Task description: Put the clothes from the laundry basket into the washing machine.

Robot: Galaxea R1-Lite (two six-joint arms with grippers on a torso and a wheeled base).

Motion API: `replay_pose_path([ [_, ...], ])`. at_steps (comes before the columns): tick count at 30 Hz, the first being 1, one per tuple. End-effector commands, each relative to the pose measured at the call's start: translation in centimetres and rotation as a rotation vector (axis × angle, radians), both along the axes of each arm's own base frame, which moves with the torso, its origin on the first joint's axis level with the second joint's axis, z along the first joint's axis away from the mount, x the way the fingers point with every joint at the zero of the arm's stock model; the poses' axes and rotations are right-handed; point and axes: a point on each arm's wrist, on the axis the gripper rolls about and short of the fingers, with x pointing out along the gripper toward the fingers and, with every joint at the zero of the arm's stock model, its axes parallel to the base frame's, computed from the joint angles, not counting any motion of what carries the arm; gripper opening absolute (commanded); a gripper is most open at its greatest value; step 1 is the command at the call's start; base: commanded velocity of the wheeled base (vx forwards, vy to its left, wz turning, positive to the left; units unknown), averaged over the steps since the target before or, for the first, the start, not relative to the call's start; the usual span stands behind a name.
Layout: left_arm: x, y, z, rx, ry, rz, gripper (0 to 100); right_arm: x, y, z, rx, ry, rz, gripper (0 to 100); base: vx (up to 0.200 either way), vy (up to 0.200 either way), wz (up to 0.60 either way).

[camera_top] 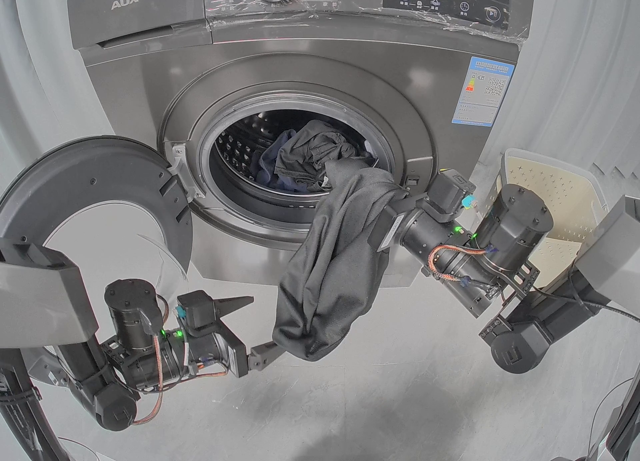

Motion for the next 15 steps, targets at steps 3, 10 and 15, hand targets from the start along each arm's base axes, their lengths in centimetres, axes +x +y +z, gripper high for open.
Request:
replay_pose_path([
  [3,-0.7,0.1,-2.8,0.07,0.099,-0.022,100,0.2,-0.2,0.5,0.011,-0.015,-0.008,0,0.0,0.0,0.0],
  [10,-1.6,0.3,-2.9,0.087,0.109,-0.046,100,0.4,-0.4,0.4,0.009,-0.012,-0.015,0,0.0,0.0,0.0],
  [15,-1.6,-0.9,-0.9,0.04,0.03,-0.087,100,0.2,-0.1,0.4,0.004,-0.015,-0.008,0,0.0,0.0,0.0],
])
